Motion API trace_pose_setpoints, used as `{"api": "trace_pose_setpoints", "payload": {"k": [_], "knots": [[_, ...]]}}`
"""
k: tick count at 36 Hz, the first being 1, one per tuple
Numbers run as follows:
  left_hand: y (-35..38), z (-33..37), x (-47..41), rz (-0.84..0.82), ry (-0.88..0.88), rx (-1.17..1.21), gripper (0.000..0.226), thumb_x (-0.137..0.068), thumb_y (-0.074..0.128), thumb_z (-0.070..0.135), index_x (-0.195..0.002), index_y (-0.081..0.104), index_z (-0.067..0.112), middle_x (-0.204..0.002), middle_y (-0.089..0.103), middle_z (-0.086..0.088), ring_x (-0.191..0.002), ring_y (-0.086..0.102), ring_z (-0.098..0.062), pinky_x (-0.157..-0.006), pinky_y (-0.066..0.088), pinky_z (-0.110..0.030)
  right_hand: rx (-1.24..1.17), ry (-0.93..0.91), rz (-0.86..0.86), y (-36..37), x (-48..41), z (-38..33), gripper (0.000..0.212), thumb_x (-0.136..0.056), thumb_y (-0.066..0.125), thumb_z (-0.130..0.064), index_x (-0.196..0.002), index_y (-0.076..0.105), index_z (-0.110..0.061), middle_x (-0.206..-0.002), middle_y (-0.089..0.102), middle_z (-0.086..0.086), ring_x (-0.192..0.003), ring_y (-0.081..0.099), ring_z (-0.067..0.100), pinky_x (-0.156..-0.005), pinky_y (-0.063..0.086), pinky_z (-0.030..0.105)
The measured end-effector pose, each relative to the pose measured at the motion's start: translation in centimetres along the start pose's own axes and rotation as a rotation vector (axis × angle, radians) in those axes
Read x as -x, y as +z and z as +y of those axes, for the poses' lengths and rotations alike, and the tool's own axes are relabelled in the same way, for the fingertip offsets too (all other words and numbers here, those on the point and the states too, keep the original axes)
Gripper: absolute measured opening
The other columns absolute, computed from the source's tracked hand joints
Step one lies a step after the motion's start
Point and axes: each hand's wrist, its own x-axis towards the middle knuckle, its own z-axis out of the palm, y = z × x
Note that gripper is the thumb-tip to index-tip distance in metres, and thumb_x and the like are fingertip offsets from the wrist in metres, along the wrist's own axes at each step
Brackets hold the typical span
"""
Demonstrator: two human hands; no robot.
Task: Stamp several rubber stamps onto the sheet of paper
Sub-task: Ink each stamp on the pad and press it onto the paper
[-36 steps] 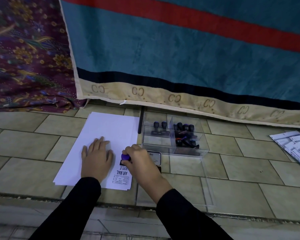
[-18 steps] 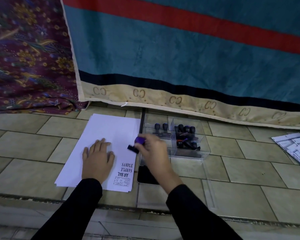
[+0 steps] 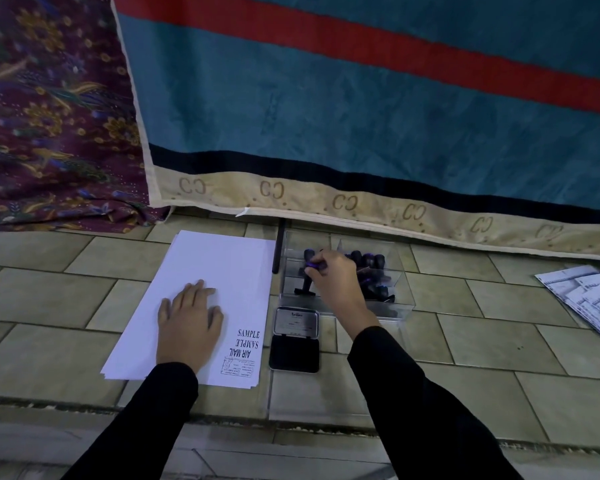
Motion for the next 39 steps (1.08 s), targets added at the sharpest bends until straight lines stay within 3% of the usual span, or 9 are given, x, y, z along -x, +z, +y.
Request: {"api": "trace_pose_setpoints", "payload": {"k": [4, 9, 14, 21, 25, 30, 39], "knots": [[0.0, 0.0, 0.0, -0.002, -0.003, 0.0, 0.039, -0.095, 0.044, 0.026, -0.134, 0.047, 0.018, -0.152, 0.037, 0.0, -0.143, 0.026, -0.018, -0.118, 0.01, -0.046, -0.009, 0.081, -0.124, 0.8, -0.5, -0.4, 0.018, -0.084, 0.067, -0.013, -0.1, 0.064, -0.007, -0.098, 0.069, 0.01, -0.091, 0.065, 0.02, -0.08, 0.053, 0.027], [0.0, 0.0, 0.0, -0.002, -0.002, 0.002, 0.039, -0.095, 0.044, 0.026, -0.133, 0.048, 0.019, -0.151, 0.038, 0.001, -0.143, 0.027, -0.018, -0.118, 0.01, -0.046, 0.07, 0.11, -0.217, 1.4, -1.1, -0.7, 0.011, -0.084, 0.067, -0.015, -0.09, 0.065, -0.005, -0.091, 0.068, 0.013, -0.086, 0.062, 0.024, -0.072, 0.048, 0.028], [0.0, 0.0, 0.0, -0.003, -0.003, -0.005, 0.039, -0.095, 0.044, 0.026, -0.133, 0.047, 0.019, -0.151, 0.038, 0.001, -0.142, 0.028, -0.018, -0.118, 0.011, -0.046, 0.123, 0.074, -0.282, 1.2, -1.3, -0.8, 0.013, -0.087, 0.061, -0.012, -0.091, 0.07, -0.002, -0.098, 0.069, 0.014, -0.093, 0.063, 0.025, -0.083, 0.052, 0.033], [-0.1, 0.1, 0.1, 0.009, 0.0, 0.001, 0.038, -0.095, 0.046, 0.025, -0.132, 0.049, 0.019, -0.15, 0.039, 0.001, -0.142, 0.028, -0.017, -0.118, 0.011, -0.047, 0.152, 0.033, -0.052, 0.3, -3.1, -1.4, 0.017, -0.091, 0.047, -0.008, -0.08, 0.06, -0.005, -0.083, 0.065, 0.014, -0.062, 0.054, 0.019, -0.057, 0.04, 0.023], [-0.2, 0.2, 0.1, 0.008, -0.001, 0.015, 0.037, -0.095, 0.045, 0.025, -0.132, 0.049, 0.019, -0.151, 0.038, 0.001, -0.143, 0.027, -0.017, -0.119, 0.009, -0.046, 0.26, 0.025, -0.076, 0.5, -5.1, -1.5, 0.028, -0.09, 0.043, 0.0, -0.11, 0.061, -0.001, -0.11, 0.061, 0.018, -0.098, 0.059, 0.033, -0.081, 0.052, 0.037], [-0.3, 0.3, 0.2, 0.004, 0.003, 0.019, 0.038, -0.096, 0.044, 0.025, -0.133, 0.048, 0.019, -0.152, 0.036, 0.001, -0.144, 0.025, -0.017, -0.119, 0.009, -0.046, 0.483, 0.035, -0.272, 0.7, -6.2, -1.0, 0.02, -0.09, 0.045, -0.008, -0.098, 0.062, -0.003, -0.102, 0.065, 0.022, -0.093, 0.06, 0.036, -0.07, 0.046, 0.034], [-0.2, 0.2, 0.1, 0.002, 0.003, 0.013, 0.038, -0.096, 0.044, 0.025, -0.133, 0.048, 0.019, -0.152, 0.036, 0.001, -0.144, 0.025, -0.017, -0.119, 0.009, -0.046, 0.55, 0.018, -0.313, 0.9, -6.6, -0.5, 0.025, -0.093, 0.042, -0.013, -0.109, 0.059, -0.004, -0.112, 0.061, 0.02, -0.105, 0.056, 0.036, -0.082, 0.047, 0.036]]}}
